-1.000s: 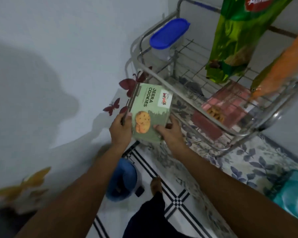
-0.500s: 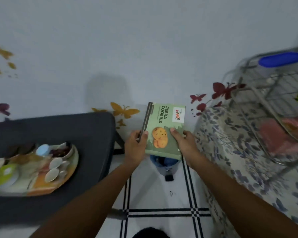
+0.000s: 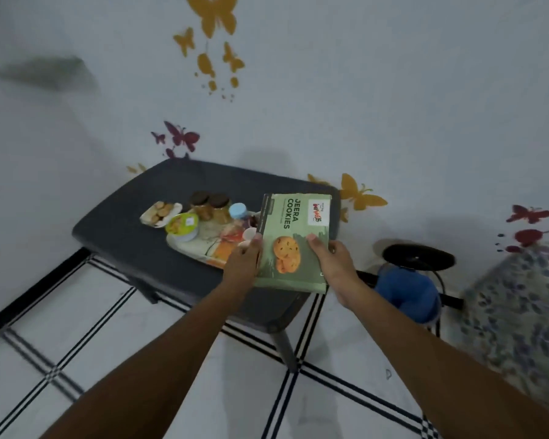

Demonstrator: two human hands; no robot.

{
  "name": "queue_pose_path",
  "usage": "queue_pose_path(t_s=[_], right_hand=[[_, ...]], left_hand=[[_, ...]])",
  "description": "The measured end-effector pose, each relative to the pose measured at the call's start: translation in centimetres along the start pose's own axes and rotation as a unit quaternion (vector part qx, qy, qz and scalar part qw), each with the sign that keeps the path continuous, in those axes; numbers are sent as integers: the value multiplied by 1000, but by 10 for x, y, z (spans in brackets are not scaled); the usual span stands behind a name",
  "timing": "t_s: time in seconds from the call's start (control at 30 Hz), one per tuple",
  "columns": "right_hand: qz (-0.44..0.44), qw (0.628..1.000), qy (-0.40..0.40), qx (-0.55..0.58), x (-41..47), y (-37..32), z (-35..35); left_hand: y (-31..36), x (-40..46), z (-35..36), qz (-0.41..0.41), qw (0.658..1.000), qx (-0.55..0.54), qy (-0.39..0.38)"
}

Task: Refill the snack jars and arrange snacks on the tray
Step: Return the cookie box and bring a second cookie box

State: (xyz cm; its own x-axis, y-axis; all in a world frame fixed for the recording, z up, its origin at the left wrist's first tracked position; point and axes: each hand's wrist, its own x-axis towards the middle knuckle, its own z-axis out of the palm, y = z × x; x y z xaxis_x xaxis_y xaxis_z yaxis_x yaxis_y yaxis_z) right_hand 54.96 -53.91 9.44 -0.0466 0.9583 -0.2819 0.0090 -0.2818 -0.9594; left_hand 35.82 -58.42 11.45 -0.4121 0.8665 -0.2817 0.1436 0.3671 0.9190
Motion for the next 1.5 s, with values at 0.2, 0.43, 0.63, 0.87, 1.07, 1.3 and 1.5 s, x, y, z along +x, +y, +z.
queue_pose_path(t_s=[0.2,0.43,0.63,0.87,1.07,1.3,1.5], right_hand=[[17,997,-71,2,-28,9,176],[23,993,-116,7,-42,0,340],[15,990,-140,-18,-15,0,425],[32,990,-134,-11,76,6,503],[52,991,-122,7,178,-20,569],[53,995,-79,10,268,-46,640],[106,994,-18,29,327,-34,681]], left_hand=[[-52,4,-170,-218,944,-244,-35],[-83,25,-321,-159,945,-283,31],[-102,72,-385,-164,943,-286,45],[-102,177,-423,-176,953,-242,39],[-58,301,-458,-179,965,-191,28],[-28,425,-491,-187,960,-209,14],[-44,522,-501,-180,963,-201,-19]])
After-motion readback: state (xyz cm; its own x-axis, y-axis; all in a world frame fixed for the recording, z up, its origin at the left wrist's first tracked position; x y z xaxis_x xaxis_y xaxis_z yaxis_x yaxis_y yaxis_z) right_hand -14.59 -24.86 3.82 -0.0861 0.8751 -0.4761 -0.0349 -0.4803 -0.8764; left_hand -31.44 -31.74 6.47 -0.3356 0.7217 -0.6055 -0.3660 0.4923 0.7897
